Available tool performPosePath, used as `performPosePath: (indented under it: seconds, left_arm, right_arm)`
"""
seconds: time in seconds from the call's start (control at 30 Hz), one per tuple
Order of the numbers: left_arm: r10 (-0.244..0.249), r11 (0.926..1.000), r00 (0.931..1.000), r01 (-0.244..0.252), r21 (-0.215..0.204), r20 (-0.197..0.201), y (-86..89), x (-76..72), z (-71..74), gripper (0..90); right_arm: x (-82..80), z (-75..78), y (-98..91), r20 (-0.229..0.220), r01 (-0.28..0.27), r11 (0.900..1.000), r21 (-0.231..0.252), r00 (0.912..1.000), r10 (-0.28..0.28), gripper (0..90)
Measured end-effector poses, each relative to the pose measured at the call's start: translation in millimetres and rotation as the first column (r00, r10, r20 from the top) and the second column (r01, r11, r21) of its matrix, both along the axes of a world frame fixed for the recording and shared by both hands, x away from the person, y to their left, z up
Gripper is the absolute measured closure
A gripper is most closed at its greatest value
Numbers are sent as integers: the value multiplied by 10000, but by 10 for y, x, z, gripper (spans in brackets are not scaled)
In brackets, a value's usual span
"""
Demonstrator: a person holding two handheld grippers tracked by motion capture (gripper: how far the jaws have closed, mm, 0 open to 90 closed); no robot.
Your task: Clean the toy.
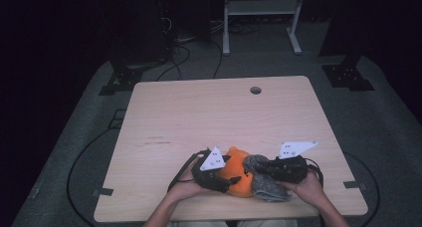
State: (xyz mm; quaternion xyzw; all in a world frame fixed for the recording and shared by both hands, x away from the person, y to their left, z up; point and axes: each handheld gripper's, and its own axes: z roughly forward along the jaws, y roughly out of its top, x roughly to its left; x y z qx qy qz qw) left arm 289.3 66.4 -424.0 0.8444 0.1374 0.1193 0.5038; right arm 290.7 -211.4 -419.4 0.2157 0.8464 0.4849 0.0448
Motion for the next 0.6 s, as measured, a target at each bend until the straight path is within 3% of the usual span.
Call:
performPosePath:
  seconds: [0.03, 0.1, 0.2, 0.27, 0.33, 0.47, 0.6]
  left_arm:
    - [286, 9996, 9996, -286, 41, -26, -18, 8, 1, 228]
    - [631, 9965, 9976, -614, 563, -289, -76, 30, -59, 197]
    - [857, 9933, 9951, -815, 820, -496, -88, 23, -99, 306]
    - [1051, 9911, 9936, -1012, 869, -414, -117, 0, -110, 348]
    - [1020, 9896, 9944, -988, 1047, -265, -134, -13, -111, 364]
    - [640, 9945, 9971, -603, 854, -410, -74, -9, -109, 365]
    - [670, 9930, 9968, -623, 1000, -442, -67, -8, -106, 393]
  right_arm:
    - [-4, 0, 6, -47, -144, 9999, 70, 9999, 145, 816]
    - [-10, 0, 21, -9, -166, 9998, 105, 9999, 166, 815]
    - [-5, -7, 10, 33, 73, 10000, 19, 10000, -73, 816]
    - [-3, -5, -6, 104, 254, 9995, -187, 9996, -252, 816]
    - [-12, 21, -19, -35, 334, 9992, -227, 9994, -335, 816]
    - [-105, 53, 35, 398, -28, 9996, -276, 9992, 39, 816]
    - [-1, 8, 37, 88, 272, 9996, -23, 9996, -272, 816]
